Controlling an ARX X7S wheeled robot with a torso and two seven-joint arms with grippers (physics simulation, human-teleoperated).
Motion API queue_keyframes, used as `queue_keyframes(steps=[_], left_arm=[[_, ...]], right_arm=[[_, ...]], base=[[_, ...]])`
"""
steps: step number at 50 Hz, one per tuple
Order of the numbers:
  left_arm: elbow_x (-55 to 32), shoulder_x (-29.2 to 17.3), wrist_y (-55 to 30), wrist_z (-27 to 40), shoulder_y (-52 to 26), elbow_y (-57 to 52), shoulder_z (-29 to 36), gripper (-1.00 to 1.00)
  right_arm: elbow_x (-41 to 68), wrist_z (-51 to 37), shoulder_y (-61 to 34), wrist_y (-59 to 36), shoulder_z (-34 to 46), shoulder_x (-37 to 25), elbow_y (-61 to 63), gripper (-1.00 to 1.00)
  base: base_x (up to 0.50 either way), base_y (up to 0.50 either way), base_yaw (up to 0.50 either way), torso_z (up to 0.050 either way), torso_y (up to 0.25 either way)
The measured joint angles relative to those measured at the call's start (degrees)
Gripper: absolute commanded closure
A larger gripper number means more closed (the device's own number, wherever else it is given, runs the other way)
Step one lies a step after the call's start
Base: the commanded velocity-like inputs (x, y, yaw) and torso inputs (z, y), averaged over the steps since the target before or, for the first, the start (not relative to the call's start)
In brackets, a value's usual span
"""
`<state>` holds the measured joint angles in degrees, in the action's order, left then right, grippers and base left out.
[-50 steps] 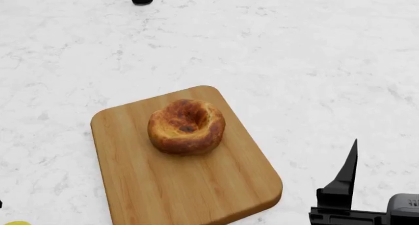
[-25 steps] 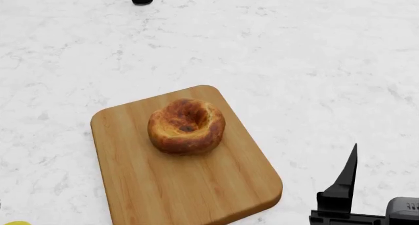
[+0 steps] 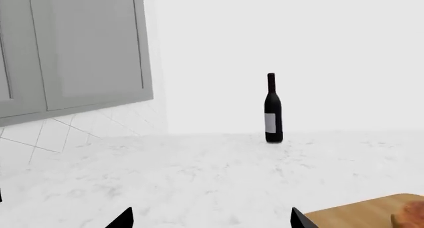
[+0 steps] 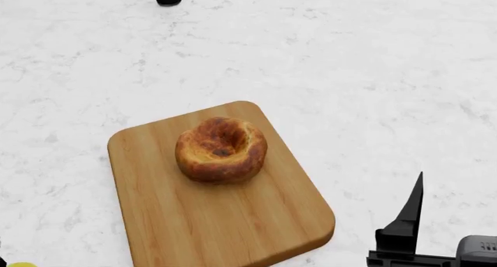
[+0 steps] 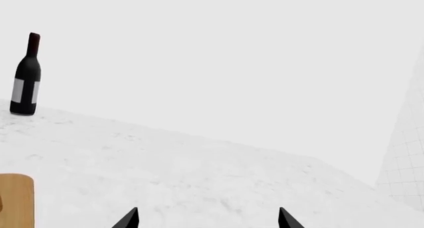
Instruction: Pick up the wedge of cheese and place it on the slice of bread to prepare a simple cheese on bread dish.
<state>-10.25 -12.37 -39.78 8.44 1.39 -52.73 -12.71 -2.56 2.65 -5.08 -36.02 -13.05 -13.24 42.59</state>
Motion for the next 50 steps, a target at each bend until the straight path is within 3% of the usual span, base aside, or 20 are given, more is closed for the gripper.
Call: queue_keyframes(steps=[14, 26, 40, 50], left_arm=[[-1.32, 0.22, -8.41, 1.21, 1.48, -4.83, -0.41, -1.00], [-3.42, -2.29, -14.02, 3.53, 3.00, -7.21, 0.99, -1.00], [-22.17, -13.34, -13.28, 19.43, 5.52, -7.27, 2.07, -1.00], [-31.42, -18.77, -9.93, 27.16, 8.53, -7.27, 2.76, -1.00]], right_arm=[[-0.56, 0.36, 0.30, 0.78, 0.01, 0.34, -0.59, -1.00], [-0.47, 0.33, 0.76, 1.27, 0.27, 0.20, -1.25, -1.00], [-0.36, 0.22, 1.11, 0.92, 0.75, -0.24, -1.33, -1.00], [-0.31, 0.00, 1.08, 0.23, 1.04, -0.50, -0.90, -1.00]], base=[[0.00, 0.00, 0.00, 0.000, 0.000], [0.00, 0.00, 0.00, 0.000, 0.000], [0.00, 0.00, 0.00, 0.000, 0.000], [0.00, 0.00, 0.00, 0.000, 0.000]])
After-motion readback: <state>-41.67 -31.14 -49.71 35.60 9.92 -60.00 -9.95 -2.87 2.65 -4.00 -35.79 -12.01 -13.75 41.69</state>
